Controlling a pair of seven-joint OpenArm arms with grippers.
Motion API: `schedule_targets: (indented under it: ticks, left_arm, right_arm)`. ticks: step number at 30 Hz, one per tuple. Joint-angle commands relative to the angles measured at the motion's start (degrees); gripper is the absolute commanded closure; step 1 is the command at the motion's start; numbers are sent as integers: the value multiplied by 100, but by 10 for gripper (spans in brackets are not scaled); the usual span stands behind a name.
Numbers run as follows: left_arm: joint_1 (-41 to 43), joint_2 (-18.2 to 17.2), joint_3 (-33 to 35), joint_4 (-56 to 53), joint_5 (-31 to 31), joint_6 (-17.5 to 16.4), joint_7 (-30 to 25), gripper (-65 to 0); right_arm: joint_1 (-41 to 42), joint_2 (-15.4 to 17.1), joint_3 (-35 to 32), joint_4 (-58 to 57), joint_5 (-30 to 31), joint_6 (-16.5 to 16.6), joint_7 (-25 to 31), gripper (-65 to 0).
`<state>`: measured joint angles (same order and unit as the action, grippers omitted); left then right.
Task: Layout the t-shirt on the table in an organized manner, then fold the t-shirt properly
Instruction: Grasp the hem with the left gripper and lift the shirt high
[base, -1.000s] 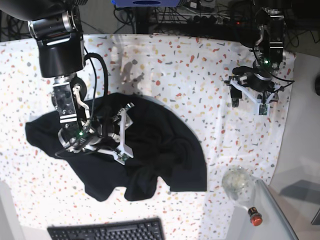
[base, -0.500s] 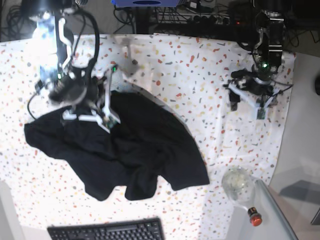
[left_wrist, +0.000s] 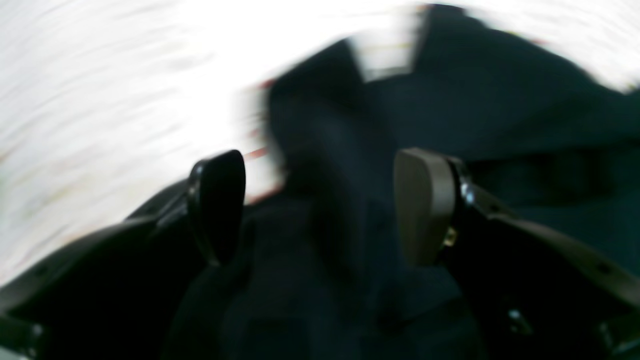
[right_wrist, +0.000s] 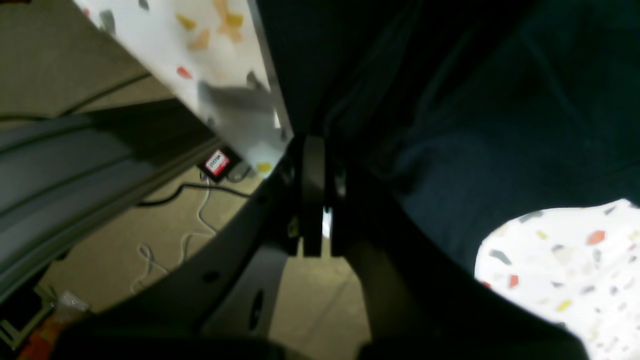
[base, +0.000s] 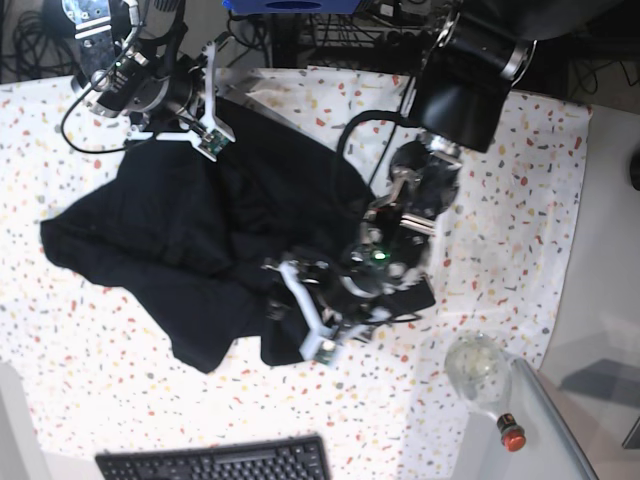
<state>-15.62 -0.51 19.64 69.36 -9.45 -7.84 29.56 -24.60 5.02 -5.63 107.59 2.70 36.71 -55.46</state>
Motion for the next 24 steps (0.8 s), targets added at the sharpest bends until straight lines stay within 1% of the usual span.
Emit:
schedule_targets:
  ticks: [1, 3, 5, 6, 9, 10, 11, 14, 15, 18, 21, 22, 24]
  left_arm:
    - [-192, 12, 1, -22, -26, 76, -42, -441]
    - [-280, 117, 10, 31, -35, 85, -7, -446]
    - [-306, 135, 36, 277, -9, 85, 55, -454]
    - [-315, 135, 54, 374, 44, 85, 213, -461]
    - [-579, 135, 10, 312, 326, 120, 1048, -545]
    - [-632, 135, -17, 189, 449, 155, 1233, -561]
    - [-658, 144, -131, 48, 563, 278, 1286, -571]
    - [-667, 170, -737, -347, 660, 770, 1057, -559]
    - [-684, 179, -887, -453, 660, 850, 1022, -551]
    - [-834, 258, -1274, -945, 721, 920, 987, -520]
    - [-1142, 337, -1502, -1648, 677, 920, 960, -510]
    - [-1221, 337, -1555, -1851, 660, 920, 864, -510]
    - [-1379, 460, -1643, -2158, 660, 920, 582, -510]
  right_arm:
    - [12, 13, 22, 94, 33, -27, 65, 0]
    - [73, -5, 216, 94, 33, -27, 109, 0]
    - [144, -31, 383, 94, 33, -27, 126, 0]
    - [152, -31, 435, 94, 33, -27, 109, 0]
    - [187, 13, 514, 94, 33, -27, 109, 0]
    - [187, 21, 514, 94, 33, -27, 118, 0]
    - [187, 21, 514, 94, 33, -27, 126, 0]
    - [187, 57, 488, 94, 33, -27, 126, 0]
    - [187, 48, 488, 94, 33, -27, 126, 0]
    - [196, 48, 479, 94, 33, -27, 126, 0]
    - [196, 48, 479, 94, 33, -1, 118, 0]
    - [196, 48, 471, 94, 33, -1, 109, 0]
    - [196, 39, 471, 94, 33, -1, 100, 0]
